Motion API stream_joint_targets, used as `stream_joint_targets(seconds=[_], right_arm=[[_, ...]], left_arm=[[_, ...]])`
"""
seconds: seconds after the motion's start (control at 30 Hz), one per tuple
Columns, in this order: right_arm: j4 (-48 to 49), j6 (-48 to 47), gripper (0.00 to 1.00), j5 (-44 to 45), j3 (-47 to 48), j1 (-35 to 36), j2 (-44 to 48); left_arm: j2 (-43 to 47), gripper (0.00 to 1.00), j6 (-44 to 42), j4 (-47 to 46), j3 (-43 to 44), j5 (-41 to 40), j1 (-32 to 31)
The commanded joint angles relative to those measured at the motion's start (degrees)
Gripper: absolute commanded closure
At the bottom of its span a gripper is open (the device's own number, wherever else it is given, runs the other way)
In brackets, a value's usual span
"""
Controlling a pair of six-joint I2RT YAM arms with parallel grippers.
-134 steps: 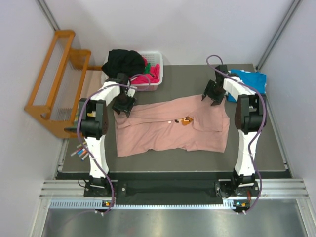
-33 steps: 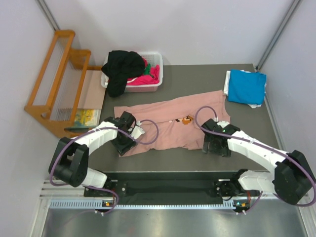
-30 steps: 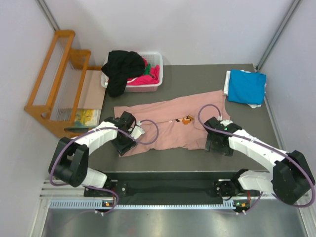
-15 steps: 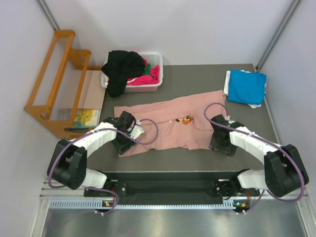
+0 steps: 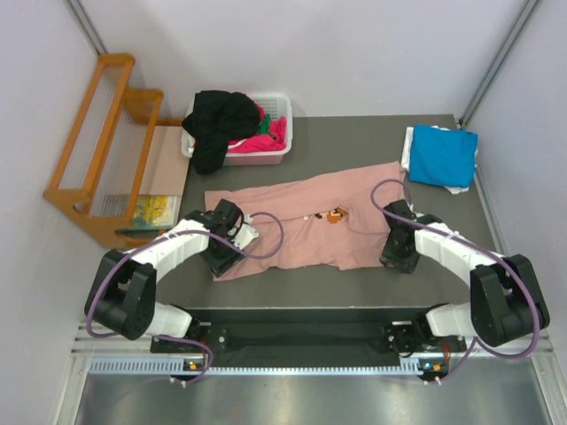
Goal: Fold and stack the t-shirts
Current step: Fold the tshirt
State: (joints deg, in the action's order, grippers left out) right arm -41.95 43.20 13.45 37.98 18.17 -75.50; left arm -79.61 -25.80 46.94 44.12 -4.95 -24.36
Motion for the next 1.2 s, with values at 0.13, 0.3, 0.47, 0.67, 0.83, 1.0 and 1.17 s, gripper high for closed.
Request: stream_joint_targets(seconds=[0.13,0.3,0.47,0.67,0.83,1.0,1.17], right_arm=[[2.1,-1.6,0.39,3.6,1.2,-3.7,0.5],[0.6,-0.6,0.34,1.6,-1.8,-3.8,5.5],[-0.7,-0.3,0.34,0.8,-2.0,-3.8,10.5],[-2.5,-0.1,0.35,2.3,-1.6,-3.8,14.5],[-2.1,0.3,0.35,2.6,-1.3,-3.8,11.7],[0.4,-0.2,0.35,3.1,-1.7,-3.8,9.0],[2.0,-0.8,0.35,3.5,-1.5,-4.0,6.3]], left_arm=[[-0.6,0.41,1.1,-2.6,-0.9,0.8,-0.5],[0.1,0.41,1.3,-2.7,-0.4,1.0,-0.9],[0.7,0.41,1.1,-1.9,0.4,1.2,-1.0],[2.1,0.41,1.5,-0.7,1.3,2.5,-1.0],[1.4,0.41,1.4,-1.8,-0.3,1.3,-1.0],[1.3,0.41,0.9,-1.5,-1.7,1.1,-1.0],[3.1,0.41,0.7,0.1,-0.5,2.5,-1.0]])
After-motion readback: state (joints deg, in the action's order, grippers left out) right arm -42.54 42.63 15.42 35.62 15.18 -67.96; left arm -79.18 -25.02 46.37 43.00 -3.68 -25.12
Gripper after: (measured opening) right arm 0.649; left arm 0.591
